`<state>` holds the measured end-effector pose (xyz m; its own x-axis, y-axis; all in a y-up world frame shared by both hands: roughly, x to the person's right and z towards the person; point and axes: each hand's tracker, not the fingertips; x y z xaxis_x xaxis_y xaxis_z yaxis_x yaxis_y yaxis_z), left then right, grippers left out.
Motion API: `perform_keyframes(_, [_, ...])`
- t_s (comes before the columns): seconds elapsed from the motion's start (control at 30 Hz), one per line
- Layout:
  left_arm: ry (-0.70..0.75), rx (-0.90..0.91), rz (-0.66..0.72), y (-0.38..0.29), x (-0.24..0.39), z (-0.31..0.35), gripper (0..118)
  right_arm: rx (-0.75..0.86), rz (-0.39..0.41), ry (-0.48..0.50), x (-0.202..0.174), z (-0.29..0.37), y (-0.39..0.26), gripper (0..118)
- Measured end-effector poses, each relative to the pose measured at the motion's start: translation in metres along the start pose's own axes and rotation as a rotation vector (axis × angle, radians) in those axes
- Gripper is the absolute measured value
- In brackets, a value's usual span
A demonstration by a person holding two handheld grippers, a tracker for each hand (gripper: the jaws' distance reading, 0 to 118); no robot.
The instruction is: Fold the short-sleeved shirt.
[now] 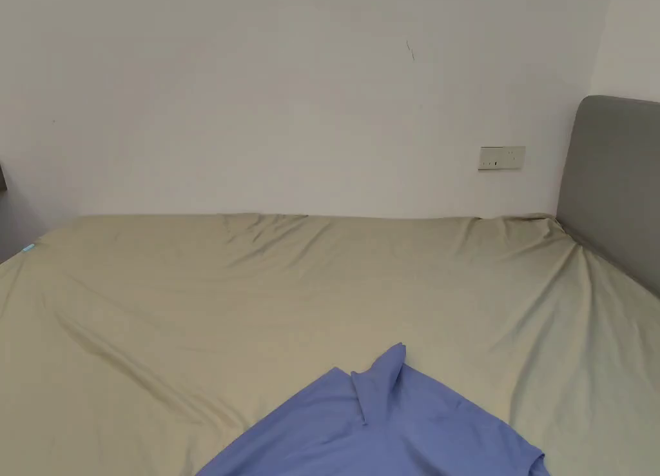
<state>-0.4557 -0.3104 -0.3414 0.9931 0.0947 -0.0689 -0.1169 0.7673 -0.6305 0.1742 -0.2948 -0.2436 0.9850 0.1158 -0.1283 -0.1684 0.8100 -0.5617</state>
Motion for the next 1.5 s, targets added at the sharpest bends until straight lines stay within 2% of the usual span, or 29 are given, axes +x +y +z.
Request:
perform_keyframes(0.07, [0.003, -0.059, -0.042, -0.009, 0.003, -0.008, 3, -0.056, -0.038, 0.000, 0.000, -0.011, -0.010, 15])
perform_keyframes(0.1, [-0.004, -0.079, -0.057, -0.014, 0.003, -0.013, 7, -0.064, -0.038, -0.014, -0.001, -0.014, -0.013, 26])
perform_keyframes(0.13, [-0.003, -0.100, -0.075, -0.018, 0.004, -0.016, 23, -0.066, -0.034, -0.032, 0.001, -0.017, -0.017, 54])
perform_keyframes(0.17, [0.009, -0.106, -0.087, -0.021, 0.006, -0.016, 49, -0.071, -0.036, -0.045, 0.001, -0.018, -0.018, 76])
perform_keyframes(0.2, [0.013, -0.100, -0.101, -0.022, 0.008, -0.013, 82, -0.070, -0.049, -0.054, 0.001, -0.015, -0.017, 93])
perform_keyframes(0.23, [0.009, -0.089, -0.099, -0.022, 0.008, -0.008, 114, -0.038, -0.080, -0.061, 0.001, -0.009, -0.016, 102])
perform_keyframes(0.27, [0.026, -0.024, -0.122, -0.018, 0.010, 0.002, 118, 0.005, -0.107, -0.050, 0.001, 0.000, -0.014, 102])
perform_keyframes(0.37, [0.006, 0.115, -0.119, -0.007, 0.018, 0.049, 115, 0.117, -0.124, -0.069, -0.012, 0.026, 0.003, 102])
perform_keyframes(0.47, [-0.016, 0.242, -0.047, -0.010, 0.024, 0.096, 113, 0.225, -0.116, -0.065, -0.037, 0.053, 0.019, 102])
perform_keyframes(0.5, [-0.033, 0.287, -0.029, -0.014, 0.027, 0.115, 110, 0.271, -0.122, -0.041, -0.048, 0.062, 0.022, 97])
perform_keyframes(0.53, [-0.020, 0.328, -0.010, -0.020, 0.030, 0.130, 93, 0.300, -0.128, 0.000, -0.059, 0.067, 0.025, 78])
perform_keyframes(0.57, [0.017, 0.353, -0.002, -0.027, 0.033, 0.138, 70, 0.315, -0.129, 0.015, -0.072, 0.070, 0.027, 51])
perform_keyframes(0.6, [0.053, 0.363, 0.006, -0.033, 0.036, 0.144, 35, 0.318, -0.129, 0.014, -0.083, 0.072, 0.027, 19])
perform_keyframes(0.63, [0.076, 0.369, 0.016, -0.040, 0.038, 0.147, 0, 0.320, -0.132, 0.001, -0.095, 0.074, 0.026, 3])
perform_keyframes(0.7, [0.043, 0.341, 0.024, -0.051, 0.035, 0.154, 0, 0.323, -0.129, 0.128, -0.111, 0.071, 0.027, 2])
perform_keyframes(0.73, [0.003, 0.318, 0.026, -0.056, 0.033, 0.153, 0, 0.317, -0.120, 0.155, -0.121, 0.069, 0.027, 2])
perform_keyframes(0.87, [0.038, 0.220, -0.018, -0.065, 0.023, 0.122, 0, 0.276, -0.037, 0.218, -0.150, 0.057, 0.025, 2])
perform_keyframes(0.93, [0.027, 0.194, 0.025, -0.057, 0.008, 0.095, 0, 0.258, -0.023, 0.234, -0.159, 0.050, 0.024, 2])
perform_keyframes(0.97, [0.017, 0.125, 0.005, -0.051, 0.002, 0.080, 0, 0.245, -0.032, 0.249, -0.162, 0.046, 0.024, 2])
perform_keyframes(1.0, [-0.003, 0.077, -0.010, -0.045, -0.004, 0.064, 11, 0.229, -0.043, 0.261, -0.166, 0.043, 0.023, 2])
perform_keyframes(1.07, [0.026, 0.033, -0.066, -0.036, -0.013, 0.034, 94, 0.209, -0.049, 0.279, -0.170, 0.038, 0.022, 2])
perform_keyframes(1.1, [0.035, 0.017, -0.094, -0.034, -0.017, 0.018, 118, 0.202, -0.040, 0.286, -0.174, 0.035, 0.022, 2])
perform_keyframes(1.17, [0.006, 0.021, -0.109, -0.031, -0.025, -0.002, 105, 0.185, -0.029, 0.298, -0.181, 0.030, 0.022, 2])
perform_keyframes(1.23, [0.052, -0.043, -0.104, -0.030, -0.028, -0.026, 104, 0.180, -0.029, 0.308, -0.187, 0.030, 0.024, 2])
perform_keyframes(1.33, [0.020, -0.045, -0.071, -0.024, -0.032, -0.049, 101, 0.171, -0.034, 0.322, -0.192, 0.027, 0.025, 2])
perform_keyframes(1.4, [-0.013, -0.102, -0.041, -0.027, -0.029, -0.057, 93, 0.162, -0.027, 0.325, -0.194, 0.024, 0.025, 2])
perform_keyframes(1.43, [-0.028, -0.107, -0.045, -0.029, -0.026, -0.061, 72, 0.160, -0.023, 0.324, -0.194, 0.023, 0.025, 2])
perform_keyframes(1.5, [-0.047, -0.088, -0.110, -0.037, -0.012, -0.057, 20, 0.148, -0.022, 0.318, -0.195, 0.019, 0.026, 2])
